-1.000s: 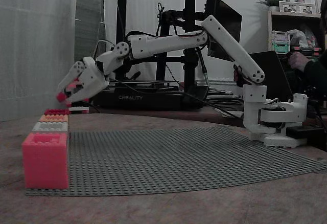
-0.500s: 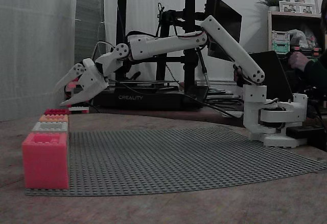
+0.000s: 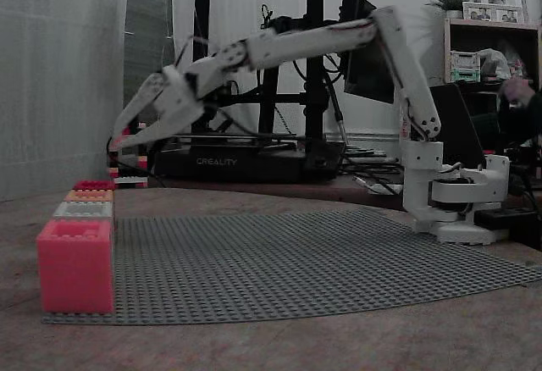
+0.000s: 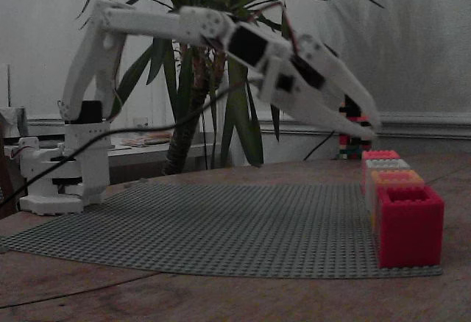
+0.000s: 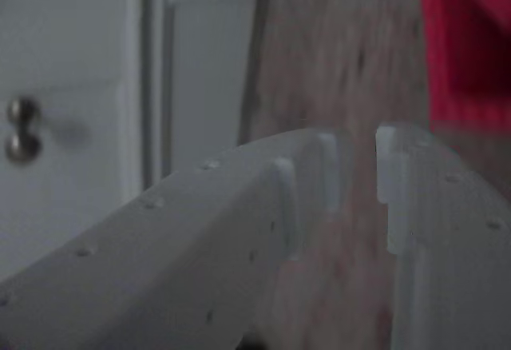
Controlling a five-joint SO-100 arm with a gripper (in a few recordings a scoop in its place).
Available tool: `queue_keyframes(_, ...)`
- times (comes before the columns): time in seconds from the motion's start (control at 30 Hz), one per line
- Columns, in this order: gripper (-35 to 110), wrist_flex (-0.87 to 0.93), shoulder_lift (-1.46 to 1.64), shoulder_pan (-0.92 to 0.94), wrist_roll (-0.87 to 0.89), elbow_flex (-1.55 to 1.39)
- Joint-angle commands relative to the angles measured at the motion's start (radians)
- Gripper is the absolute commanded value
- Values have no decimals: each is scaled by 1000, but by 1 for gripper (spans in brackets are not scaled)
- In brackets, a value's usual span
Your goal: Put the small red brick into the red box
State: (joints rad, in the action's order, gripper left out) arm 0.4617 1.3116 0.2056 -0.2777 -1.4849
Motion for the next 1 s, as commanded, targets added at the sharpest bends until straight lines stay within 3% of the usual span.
queue_keyframes(0.0,0,5,356,-69,-32,-278)
queue_keyframes(0.3,0,32,891,-150,-109,-920)
queue_keyframes(0.47,0,57,1178,-195,49,-1169)
queue_keyframes(0.6,0,206,1404,-244,158,-1278)
queue_keyframes(0.97,0,612,1804,-299,256,-1407)
